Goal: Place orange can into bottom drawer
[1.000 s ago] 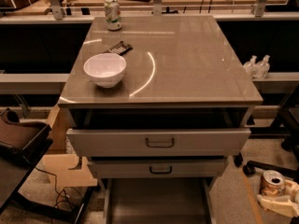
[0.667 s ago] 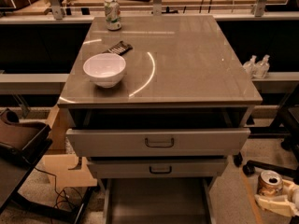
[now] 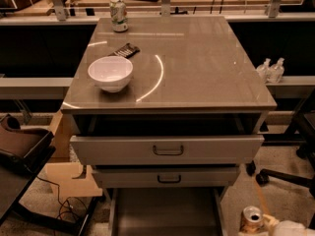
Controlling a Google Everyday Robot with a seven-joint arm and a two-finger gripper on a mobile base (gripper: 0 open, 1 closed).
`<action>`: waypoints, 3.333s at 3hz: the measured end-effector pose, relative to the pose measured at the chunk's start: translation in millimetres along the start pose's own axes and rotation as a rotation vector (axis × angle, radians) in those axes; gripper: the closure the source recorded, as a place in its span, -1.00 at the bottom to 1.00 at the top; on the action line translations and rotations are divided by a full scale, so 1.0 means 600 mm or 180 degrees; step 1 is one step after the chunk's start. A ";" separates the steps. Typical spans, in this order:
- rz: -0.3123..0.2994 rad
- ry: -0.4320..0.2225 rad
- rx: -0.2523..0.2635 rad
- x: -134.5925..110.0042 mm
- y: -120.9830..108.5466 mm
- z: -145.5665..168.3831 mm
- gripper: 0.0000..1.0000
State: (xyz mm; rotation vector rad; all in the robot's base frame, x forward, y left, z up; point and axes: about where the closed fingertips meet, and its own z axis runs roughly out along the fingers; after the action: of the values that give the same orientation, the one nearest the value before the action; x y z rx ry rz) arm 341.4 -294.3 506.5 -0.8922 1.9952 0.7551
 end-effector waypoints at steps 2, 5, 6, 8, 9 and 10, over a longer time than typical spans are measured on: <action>0.0010 -0.0150 -0.0531 0.071 0.114 0.180 1.00; 0.0030 -0.0357 -0.0607 0.081 0.140 0.279 1.00; -0.0094 -0.0553 -0.0580 0.069 0.100 0.336 1.00; -0.0398 -0.0715 -0.0599 0.053 -0.012 0.496 1.00; -0.0569 -0.0555 -0.0596 0.065 -0.037 0.560 1.00; -0.0808 -0.0483 -0.0563 0.091 -0.051 0.624 1.00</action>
Offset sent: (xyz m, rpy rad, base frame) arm -0.0313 0.1806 -0.1161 0.1677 0.0136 0.1974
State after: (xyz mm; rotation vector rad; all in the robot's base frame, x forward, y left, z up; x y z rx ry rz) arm 501.6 -46.1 268.4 -1.1321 1.6634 0.8350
